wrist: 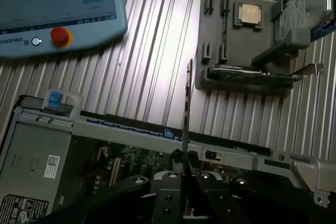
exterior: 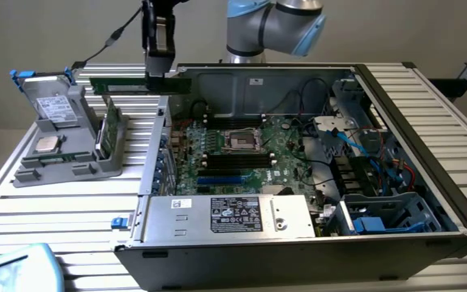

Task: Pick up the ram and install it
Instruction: 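Pick up the ram and move it above insertion slot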

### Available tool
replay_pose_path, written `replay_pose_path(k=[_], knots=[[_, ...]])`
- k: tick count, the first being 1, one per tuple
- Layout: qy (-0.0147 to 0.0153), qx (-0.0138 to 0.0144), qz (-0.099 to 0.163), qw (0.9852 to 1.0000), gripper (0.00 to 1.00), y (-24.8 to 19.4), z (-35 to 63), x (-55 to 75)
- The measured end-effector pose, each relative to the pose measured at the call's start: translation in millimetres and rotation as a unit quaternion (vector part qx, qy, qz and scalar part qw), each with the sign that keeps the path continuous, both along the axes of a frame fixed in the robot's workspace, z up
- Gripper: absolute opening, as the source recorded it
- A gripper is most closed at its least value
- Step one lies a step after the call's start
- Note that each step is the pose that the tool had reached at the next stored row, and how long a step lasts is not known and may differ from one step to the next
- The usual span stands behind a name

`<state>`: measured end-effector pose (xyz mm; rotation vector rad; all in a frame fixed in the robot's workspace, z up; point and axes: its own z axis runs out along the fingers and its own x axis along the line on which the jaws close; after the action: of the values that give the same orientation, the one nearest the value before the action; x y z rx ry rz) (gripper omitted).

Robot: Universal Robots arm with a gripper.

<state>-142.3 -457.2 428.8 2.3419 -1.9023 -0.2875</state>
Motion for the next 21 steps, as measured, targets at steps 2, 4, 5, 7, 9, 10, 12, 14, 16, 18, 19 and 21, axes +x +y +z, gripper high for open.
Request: replay_pose_path(k=[2, 4, 5, 7, 9, 10, 12, 14, 16, 18, 19, 21], knots=[[0.0000, -0.0001, 0.000, 1.0000, 0.14, -0.9, 0.0, 8.7], [0.0000, -0.0001, 0.000, 1.0000, 0.14, -1.8, 0.1, 18.3], [0.0000, -0.0001, 0.000, 1.0000, 0.14, -2.2, 0.1, 22.5], [0.0001, -0.0001, 0.000, 1.0000, 0.14, -3.1, 0.1, 31.9], [0.0001, -0.0001, 0.000, 1.0000, 0.14, -4.0, 0.1, 40.6], [0.0000, -0.0001, 0.000, 1.0000, 0.14, -4.4, 0.1, 45.1], [0.0000, -0.0001, 0.000, 1.0000, 0.14, -5.3, 0.0, 54.3], [0.0000, 0.0000, 0.000, 1.0000, 0.14, -6.2, 0.0, 63.5], [0.0000, 0.0000, 0.000, 1.0000, 0.14, -6.9, 0.0, 72.8], [0.0000, 0.0000, 0.000, 1.0000, 0.14, -7.6, 0.0, 81.9], [0.0000, 0.0000, 0.000, 1.0000, 0.14, -7.9, 0.0, 86.4], [-0.0001, 0.0002, 0.000, 1.0000, 0.14, -8.1, -0.1, 94.7]])
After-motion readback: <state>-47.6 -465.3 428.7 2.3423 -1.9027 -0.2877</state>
